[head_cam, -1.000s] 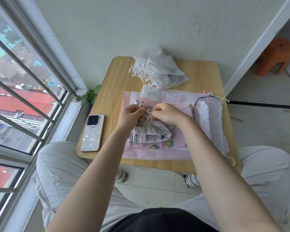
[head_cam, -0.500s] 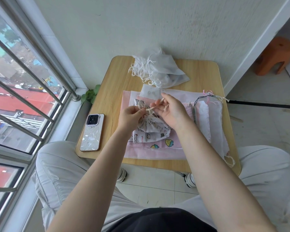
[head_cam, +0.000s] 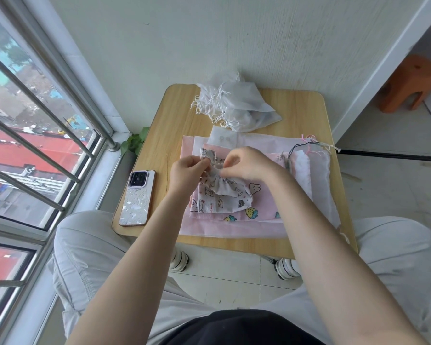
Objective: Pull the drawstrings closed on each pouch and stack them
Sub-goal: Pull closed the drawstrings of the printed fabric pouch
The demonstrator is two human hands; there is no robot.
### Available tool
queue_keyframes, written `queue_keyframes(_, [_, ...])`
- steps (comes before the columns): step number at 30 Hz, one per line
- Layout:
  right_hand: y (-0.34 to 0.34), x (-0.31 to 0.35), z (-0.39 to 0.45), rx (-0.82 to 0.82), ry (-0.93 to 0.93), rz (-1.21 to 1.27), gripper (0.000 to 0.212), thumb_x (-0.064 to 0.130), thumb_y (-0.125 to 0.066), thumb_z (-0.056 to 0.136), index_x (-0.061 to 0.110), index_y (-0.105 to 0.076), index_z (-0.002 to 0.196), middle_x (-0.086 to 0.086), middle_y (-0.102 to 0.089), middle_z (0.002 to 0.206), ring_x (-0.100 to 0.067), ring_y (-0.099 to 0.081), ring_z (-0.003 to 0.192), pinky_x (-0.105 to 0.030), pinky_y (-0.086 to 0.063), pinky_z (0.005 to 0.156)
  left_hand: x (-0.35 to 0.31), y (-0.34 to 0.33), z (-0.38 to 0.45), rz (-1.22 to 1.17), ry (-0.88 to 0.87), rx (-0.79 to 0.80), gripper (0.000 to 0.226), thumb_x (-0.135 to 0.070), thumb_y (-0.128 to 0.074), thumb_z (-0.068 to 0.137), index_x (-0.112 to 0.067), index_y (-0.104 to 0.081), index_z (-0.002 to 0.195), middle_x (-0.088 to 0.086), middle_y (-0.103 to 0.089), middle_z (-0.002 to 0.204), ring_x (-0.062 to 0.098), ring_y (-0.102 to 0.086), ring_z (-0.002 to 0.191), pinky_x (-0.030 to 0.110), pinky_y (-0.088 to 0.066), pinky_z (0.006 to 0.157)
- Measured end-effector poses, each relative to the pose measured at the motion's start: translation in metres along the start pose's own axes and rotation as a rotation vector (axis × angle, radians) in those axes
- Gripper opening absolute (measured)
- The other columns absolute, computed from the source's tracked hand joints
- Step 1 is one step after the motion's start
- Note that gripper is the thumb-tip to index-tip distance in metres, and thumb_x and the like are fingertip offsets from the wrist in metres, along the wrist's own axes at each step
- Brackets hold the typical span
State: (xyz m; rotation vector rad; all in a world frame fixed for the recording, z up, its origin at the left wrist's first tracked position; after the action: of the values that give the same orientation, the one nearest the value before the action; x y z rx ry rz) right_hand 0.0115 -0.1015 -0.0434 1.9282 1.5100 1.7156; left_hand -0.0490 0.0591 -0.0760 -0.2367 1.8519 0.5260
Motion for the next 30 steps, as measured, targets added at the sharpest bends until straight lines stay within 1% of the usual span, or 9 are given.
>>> queue_keyframes(6, [-0.013,-0.002,0.0,0.089,0.004,-0.179,0.021,0.03,-0.074,0.081,0.021,-0.074,0.099,0.008,-0.066,0.092,-0.011,-0.059,0.081,-0.021,-0.042,0.059,0.008,0.02,0.007,0.015,0.073,-0.195,0.014,-0.021,-0.058,0.091,-0.018,-0.066,0.08,0.002,-0.071,0.077,0.018,-0.064,0.074,0.038,-0.054,0.077])
queue_keyframes(8, [-0.013,-0.003,-0.001,0.071,0.006,-0.164,0.02,0.028,-0.074,0.082,0.02,-0.074,0.1,0.008,-0.063,0.091,-0.011,-0.058,0.083,-0.022,-0.042,0.062,0.009,0.033,0.008,0.088,0.093,-0.32,0.012,-0.018,-0.054,0.091,-0.019,-0.062,0.101,0.002,-0.07,0.098,0.023,-0.065,0.091,0.043,-0.052,0.083])
queue_keyframes(11, [-0.012,-0.003,0.0,0.034,0.008,-0.151,0.021,0.028,-0.075,0.081,0.02,-0.073,0.1,0.006,-0.06,0.096,-0.013,-0.058,0.09,-0.026,-0.044,0.072,0.0,0.046,0.006,0.361,-0.001,-0.457,0.069,-0.001,-0.054,0.082,-0.019,-0.032,0.145,0.0,-0.048,0.139,0.02,-0.046,0.129,0.044,-0.037,0.108])
queue_keyframes(14, [-0.011,-0.002,0.002,0.031,0.009,-0.151,0.02,0.028,-0.075,0.081,0.019,-0.072,0.099,0.006,-0.061,0.096,-0.014,-0.058,0.088,-0.027,-0.044,0.07,-0.017,0.019,0.008,0.462,-0.287,-0.186,0.058,-0.007,-0.054,0.087,-0.025,-0.043,0.141,-0.006,-0.055,0.134,0.014,-0.05,0.125,0.044,-0.037,0.11])
queue_keyframes(17, [-0.015,-0.003,0.004,0.035,-0.007,-0.155,0.022,0.026,-0.073,0.08,0.012,-0.073,0.097,-0.004,-0.069,0.098,-0.018,-0.063,0.087,-0.034,-0.051,0.076,-0.016,-0.014,0.005,0.438,-0.279,0.179,0.029,-0.018,-0.053,0.094,-0.024,-0.066,0.119,-0.007,-0.068,0.115,0.008,-0.062,0.099,0.032,-0.05,0.093])
queue_keyframes(21, [-0.012,0.0,0.0,0.018,0.014,-0.121,0.02,0.019,-0.063,0.084,0.012,-0.074,0.098,-0.002,-0.069,0.105,-0.018,-0.062,0.093,-0.033,-0.052,0.078,-0.015,-0.019,0.004,0.754,-0.245,0.191,0.021,-0.037,-0.051,0.094,-0.029,-0.065,0.107,-0.007,-0.07,0.09,0.011,-0.059,0.078,0.034,-0.044,0.087])
queue_keyframes(24, [-0.01,-0.001,-0.002,0.003,0.018,-0.117,0.015,0.019,-0.062,0.089,0.022,-0.073,0.098,0.007,-0.059,0.1,-0.012,-0.057,0.093,-0.025,-0.044,0.075,-0.017,-0.008,0.009,0.96,-0.226,0.14,0.03,-0.045,-0.051,0.091,-0.021,-0.054,0.072,-0.008,-0.053,0.06,0.012,-0.046,0.058,0.03,-0.037,0.068])
queue_keyframes(26, [-0.011,-0.002,-0.001,-0.004,0.006,-0.126,0.013,0.021,-0.063,0.089,0.024,-0.073,0.097,0.007,-0.059,0.099,-0.013,-0.059,0.092,-0.024,-0.044,0.066,-0.014,-0.008,0.01,0.896,-0.148,0.25,0.046,-0.047,-0.052,0.09,-0.015,-0.044,0.058,-0.006,-0.036,0.049,0.012,-0.03,0.045,0.024,-0.028,0.051])
queue_keyframes(30, [-0.016,0.0,0.0,0.006,0.004,-0.15,0.015,0.022,-0.062,0.09,0.021,-0.075,0.099,0.007,-0.061,0.098,-0.015,-0.061,0.092,-0.024,-0.045,0.063,-0.012,-0.017,-0.003,0.428,0.046,0.502,0.033,-0.03,-0.052,0.095,-0.011,-0.059,0.069,-0.008,-0.041,0.046,0.012,-0.03,0.046,0.024,-0.028,0.049])
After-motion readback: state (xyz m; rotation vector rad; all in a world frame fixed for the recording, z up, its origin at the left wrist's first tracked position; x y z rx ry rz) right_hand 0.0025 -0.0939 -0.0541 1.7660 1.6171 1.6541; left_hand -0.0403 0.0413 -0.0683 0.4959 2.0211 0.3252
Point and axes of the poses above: each hand's wrist, its own z-axis towards the middle knuckle, its own y-axis out of the back of the hand, x = y × z, the point moved 7 cm from there along z, towards the middle knuckle
